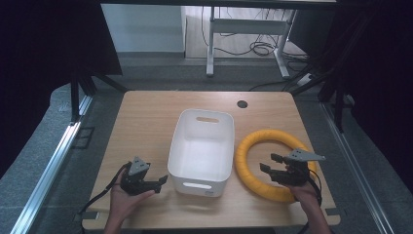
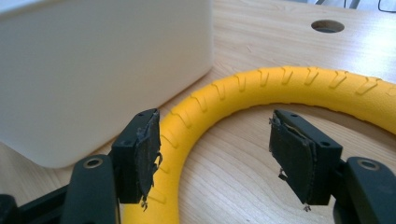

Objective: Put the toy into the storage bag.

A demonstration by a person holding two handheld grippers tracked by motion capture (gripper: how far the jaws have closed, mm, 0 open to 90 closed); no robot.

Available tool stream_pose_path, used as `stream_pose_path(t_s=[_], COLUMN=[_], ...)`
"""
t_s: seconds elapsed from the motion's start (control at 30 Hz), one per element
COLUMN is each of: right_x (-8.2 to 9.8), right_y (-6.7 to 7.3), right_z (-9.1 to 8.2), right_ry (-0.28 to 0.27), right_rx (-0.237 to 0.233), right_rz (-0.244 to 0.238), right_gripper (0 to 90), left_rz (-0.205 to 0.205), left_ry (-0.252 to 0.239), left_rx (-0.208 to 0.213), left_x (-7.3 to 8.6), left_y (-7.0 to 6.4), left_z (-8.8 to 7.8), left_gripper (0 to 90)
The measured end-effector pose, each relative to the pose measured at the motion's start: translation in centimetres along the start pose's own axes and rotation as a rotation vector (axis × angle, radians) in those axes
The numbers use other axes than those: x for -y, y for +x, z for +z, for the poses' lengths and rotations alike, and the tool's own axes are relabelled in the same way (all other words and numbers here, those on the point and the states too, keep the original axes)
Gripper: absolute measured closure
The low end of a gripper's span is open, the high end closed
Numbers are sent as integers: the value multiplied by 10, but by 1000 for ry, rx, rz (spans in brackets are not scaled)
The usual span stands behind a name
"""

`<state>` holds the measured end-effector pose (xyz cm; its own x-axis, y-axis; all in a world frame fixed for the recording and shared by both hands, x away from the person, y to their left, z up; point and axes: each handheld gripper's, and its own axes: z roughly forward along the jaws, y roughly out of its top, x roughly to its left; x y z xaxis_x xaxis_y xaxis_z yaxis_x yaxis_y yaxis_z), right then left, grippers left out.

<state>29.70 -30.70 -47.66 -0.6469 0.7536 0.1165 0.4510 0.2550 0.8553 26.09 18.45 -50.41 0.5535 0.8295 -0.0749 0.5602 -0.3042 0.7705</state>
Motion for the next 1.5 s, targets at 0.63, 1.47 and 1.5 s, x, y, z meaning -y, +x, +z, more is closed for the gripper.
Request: stream_pose_path(t_s=[0.63,1.47,1.5], right_x=[2,-29,-30], right_y=[-3,4,5], right_z=[-2,-7,-5], right_ry=[29,298,315], right_rx=[-16,-105,-115], right_rz=[38,-109,-110], right_gripper=[325,351,355], left_rz=[48,41,42], left_ry=[7,40,43], left_rx=[28,40,39], left_x=[-1,0,0], left_y=[-7,-12,-12], left_z=[3,0,1], left_gripper=[218,235,235])
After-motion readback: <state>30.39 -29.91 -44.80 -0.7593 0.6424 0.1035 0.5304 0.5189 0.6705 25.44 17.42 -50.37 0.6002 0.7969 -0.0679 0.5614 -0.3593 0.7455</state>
